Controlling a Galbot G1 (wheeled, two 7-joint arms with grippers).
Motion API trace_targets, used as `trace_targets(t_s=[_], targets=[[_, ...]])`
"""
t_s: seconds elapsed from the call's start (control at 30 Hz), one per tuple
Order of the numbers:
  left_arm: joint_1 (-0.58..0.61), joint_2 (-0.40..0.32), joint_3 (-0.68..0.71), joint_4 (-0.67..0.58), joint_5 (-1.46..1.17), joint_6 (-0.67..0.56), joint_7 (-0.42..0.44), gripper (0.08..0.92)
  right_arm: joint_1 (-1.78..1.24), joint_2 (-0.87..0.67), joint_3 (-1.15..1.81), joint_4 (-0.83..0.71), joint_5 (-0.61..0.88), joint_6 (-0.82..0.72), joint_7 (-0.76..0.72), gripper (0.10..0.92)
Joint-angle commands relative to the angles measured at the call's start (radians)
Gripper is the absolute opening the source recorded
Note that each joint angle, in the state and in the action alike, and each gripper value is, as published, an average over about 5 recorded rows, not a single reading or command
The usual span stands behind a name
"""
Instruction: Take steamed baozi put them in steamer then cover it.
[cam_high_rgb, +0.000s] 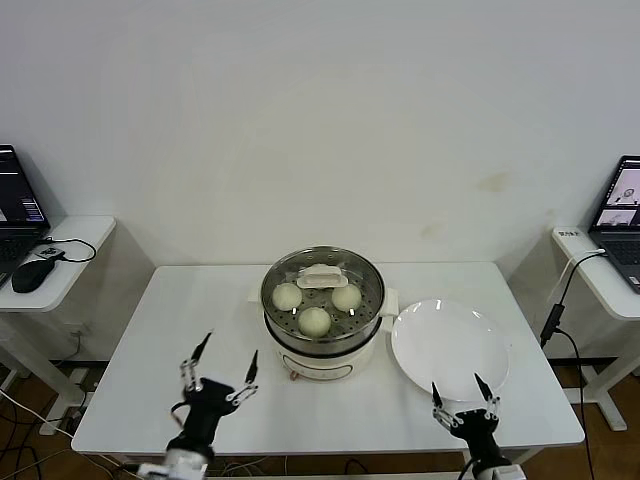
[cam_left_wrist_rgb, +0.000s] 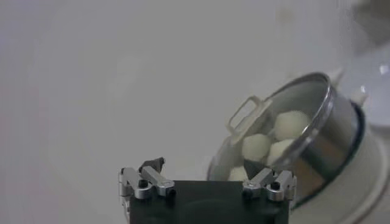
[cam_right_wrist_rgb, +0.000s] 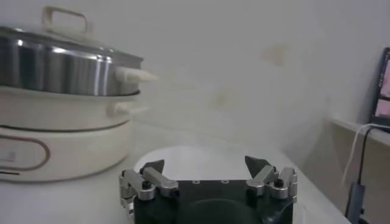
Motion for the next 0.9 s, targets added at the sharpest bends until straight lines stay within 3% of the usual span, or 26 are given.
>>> trace_targets(t_s=[0.03,0.27,0.9], targets=[[0.169,-0.048,-0.119,0.037,-0.462,-0.164,-0.126,0.823,-0.074,-0.1,-0.051,0.046,0.084,0.0,0.004,0.823],[0.152,-0.067,-0.119,0.119,-0.463,-0.208,-0.096,0.823,-0.099,-0.1,-0.078,0.082,0.079,0.002,0.006,0.823],[0.186,-0.095,-0.086,0.101,-0.47,-0.172,-0.042,0.823,-0.147,-0.121,-0.113,0.117,0.092,-0.007,0.008,0.823]])
